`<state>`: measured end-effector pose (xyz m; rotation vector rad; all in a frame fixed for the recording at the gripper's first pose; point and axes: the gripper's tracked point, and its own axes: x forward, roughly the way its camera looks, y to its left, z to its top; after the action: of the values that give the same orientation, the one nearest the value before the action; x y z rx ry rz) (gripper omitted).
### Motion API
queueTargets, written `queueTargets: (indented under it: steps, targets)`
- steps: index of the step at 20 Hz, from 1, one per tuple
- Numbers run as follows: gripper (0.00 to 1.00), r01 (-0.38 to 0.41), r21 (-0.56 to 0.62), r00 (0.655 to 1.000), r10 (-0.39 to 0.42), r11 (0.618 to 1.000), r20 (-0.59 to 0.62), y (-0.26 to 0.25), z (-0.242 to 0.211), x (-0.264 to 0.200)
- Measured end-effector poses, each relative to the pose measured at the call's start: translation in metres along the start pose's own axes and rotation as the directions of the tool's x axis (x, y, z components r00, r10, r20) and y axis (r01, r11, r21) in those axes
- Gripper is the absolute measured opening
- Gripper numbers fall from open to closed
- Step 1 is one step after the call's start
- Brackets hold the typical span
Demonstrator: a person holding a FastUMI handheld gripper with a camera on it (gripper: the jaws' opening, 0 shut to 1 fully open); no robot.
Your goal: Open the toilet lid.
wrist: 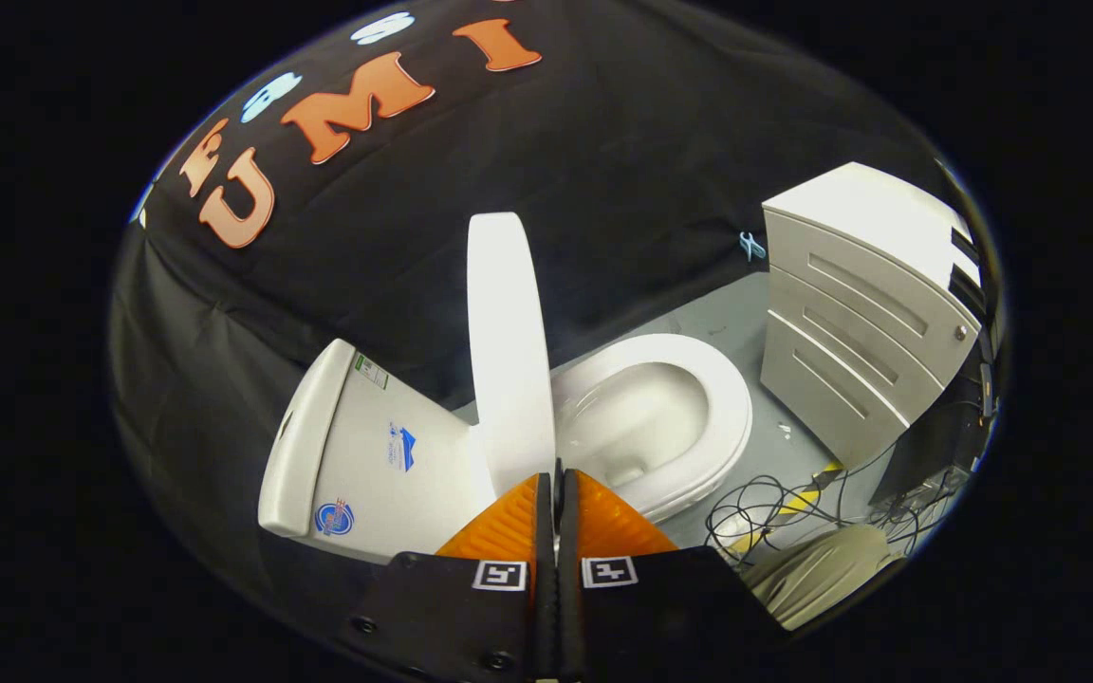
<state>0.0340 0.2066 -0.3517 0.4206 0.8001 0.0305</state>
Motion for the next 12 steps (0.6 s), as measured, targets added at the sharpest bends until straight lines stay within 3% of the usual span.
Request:
queueTargets:
  steps: [12]
  targets:
    - [0.08,0.031,-0.157,0.998,-0.023,0.987,0.052,0.064,-0.012,-0.01]
